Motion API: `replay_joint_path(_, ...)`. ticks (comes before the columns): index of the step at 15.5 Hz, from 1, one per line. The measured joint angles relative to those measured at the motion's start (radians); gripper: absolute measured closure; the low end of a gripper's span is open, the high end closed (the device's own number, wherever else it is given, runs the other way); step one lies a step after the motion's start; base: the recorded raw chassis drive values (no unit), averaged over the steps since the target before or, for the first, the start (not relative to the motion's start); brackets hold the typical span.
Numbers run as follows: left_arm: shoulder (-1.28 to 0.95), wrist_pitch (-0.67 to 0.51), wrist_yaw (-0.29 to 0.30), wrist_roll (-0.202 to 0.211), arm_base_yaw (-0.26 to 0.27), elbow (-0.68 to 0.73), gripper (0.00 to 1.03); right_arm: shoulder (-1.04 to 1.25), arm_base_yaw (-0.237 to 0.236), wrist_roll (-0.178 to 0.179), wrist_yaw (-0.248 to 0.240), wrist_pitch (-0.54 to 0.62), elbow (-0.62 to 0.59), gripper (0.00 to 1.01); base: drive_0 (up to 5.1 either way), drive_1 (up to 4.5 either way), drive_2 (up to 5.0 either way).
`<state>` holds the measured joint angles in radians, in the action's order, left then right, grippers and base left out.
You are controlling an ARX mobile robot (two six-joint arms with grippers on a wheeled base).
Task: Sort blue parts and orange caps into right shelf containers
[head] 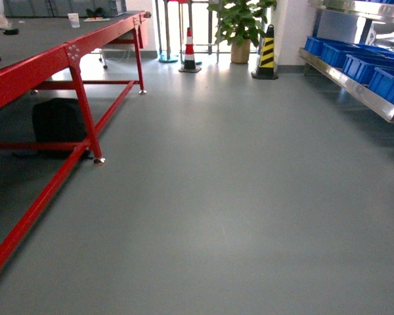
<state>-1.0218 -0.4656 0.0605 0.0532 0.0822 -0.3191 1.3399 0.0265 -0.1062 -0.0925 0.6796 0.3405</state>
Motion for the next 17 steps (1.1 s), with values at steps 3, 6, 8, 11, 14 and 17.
replay_joint_path(3,0.002,-0.002,0.000,0.000,0.000,0.000,0.59,0.000,0.000,0.000,0.000,-0.002,0.000,0.58,0.0,4.35,-4.3)
replay_joint_path(6,0.000,0.000,0.000,0.000,0.000,0.000,0.59,0.000,0.000,0.000,0.000,0.000,0.001,0.58,0.2,4.49,-4.2)
replay_joint_path(8,0.000,0.003,0.000,0.000,0.000,0.000,0.59,0.000,0.000,0.000,0.000,0.003,0.001,0.58,0.1,4.43,-4.2)
replay_joint_path(11,0.000,0.000,0.000,0.000,0.000,0.000,0.59,-0.002,0.000,0.000,0.000,0.003,0.001,0.58,0.0,4.34,-4.3)
replay_joint_path(14,0.000,0.003,0.000,0.000,0.000,0.000,0.59,0.000,0.000,0.000,0.001,-0.005,0.002,0.58,0.1,4.40,-4.3)
replay_joint_path(17,0.000,-0.001,0.000,0.000,0.000,0.000,0.59,0.000,0.000,0.000,0.001,-0.001,0.002,0.58,0.1,4.42,-4.2)
